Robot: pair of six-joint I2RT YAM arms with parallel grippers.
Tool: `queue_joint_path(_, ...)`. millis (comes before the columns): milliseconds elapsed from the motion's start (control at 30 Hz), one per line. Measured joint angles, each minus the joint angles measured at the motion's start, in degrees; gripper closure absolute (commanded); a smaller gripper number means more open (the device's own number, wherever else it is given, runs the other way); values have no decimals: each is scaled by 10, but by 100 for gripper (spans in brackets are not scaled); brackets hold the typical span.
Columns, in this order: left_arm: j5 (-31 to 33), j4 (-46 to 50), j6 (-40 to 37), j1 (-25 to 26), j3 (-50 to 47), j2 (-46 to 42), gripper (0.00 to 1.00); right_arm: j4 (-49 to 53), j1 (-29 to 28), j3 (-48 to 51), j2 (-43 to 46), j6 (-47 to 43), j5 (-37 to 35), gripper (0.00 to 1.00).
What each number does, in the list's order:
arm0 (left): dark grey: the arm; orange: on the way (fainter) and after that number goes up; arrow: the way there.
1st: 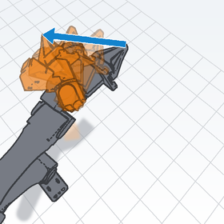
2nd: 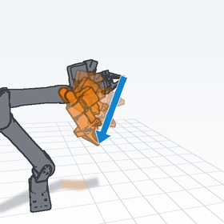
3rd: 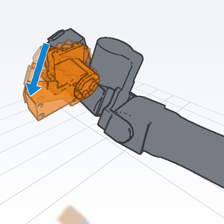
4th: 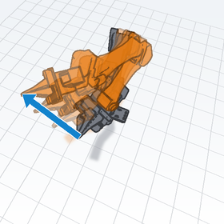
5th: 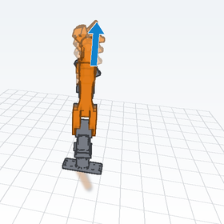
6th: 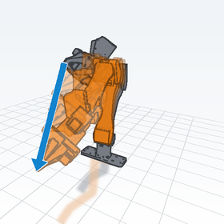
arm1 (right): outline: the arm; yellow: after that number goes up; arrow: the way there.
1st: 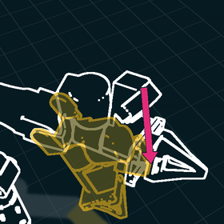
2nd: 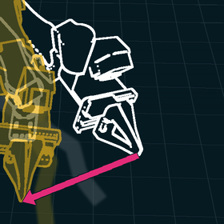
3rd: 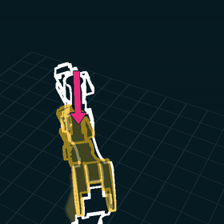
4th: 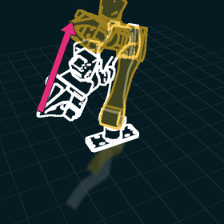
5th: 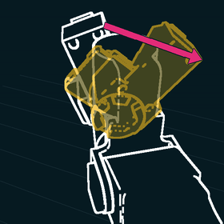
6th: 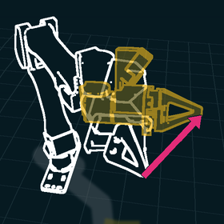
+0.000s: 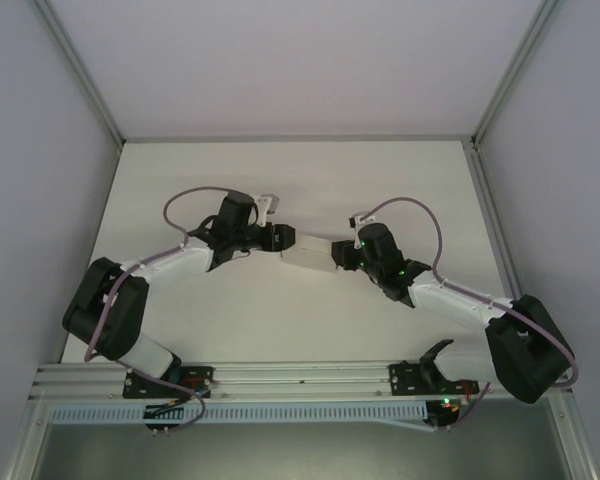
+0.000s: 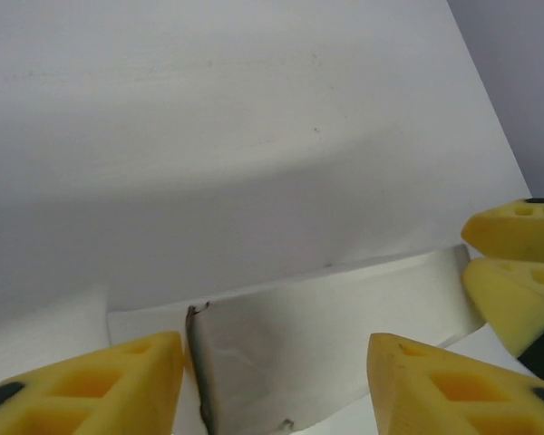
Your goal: Assemble paper box
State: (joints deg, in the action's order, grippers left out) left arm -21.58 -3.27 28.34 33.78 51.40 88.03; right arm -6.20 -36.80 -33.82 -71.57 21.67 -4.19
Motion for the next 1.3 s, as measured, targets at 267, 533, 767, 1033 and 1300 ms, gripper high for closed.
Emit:
queue_joint_path(267, 57, 93, -20, -2, 123, 1, 0, 92, 2, -106, 3, -24, -36, 0)
queue_joint_path(533, 179, 217, -13, -56, 164, -72, 0, 254, 16, -287, -57, -263, 150, 0)
queue_joint_path(767, 240, 268, -13, -102, 133, -161, 0, 433, 16, -413, -209, -447, 177, 0)
queue_joint_path(1033, 268, 306, -13, -102, 96, -184, 0, 501, 10, -439, -300, -525, 134, 6)
queue_joint_path(1300, 270, 313, -12, -102, 77, -193, 0, 520, -18, -474, -349, -594, 109, 58)
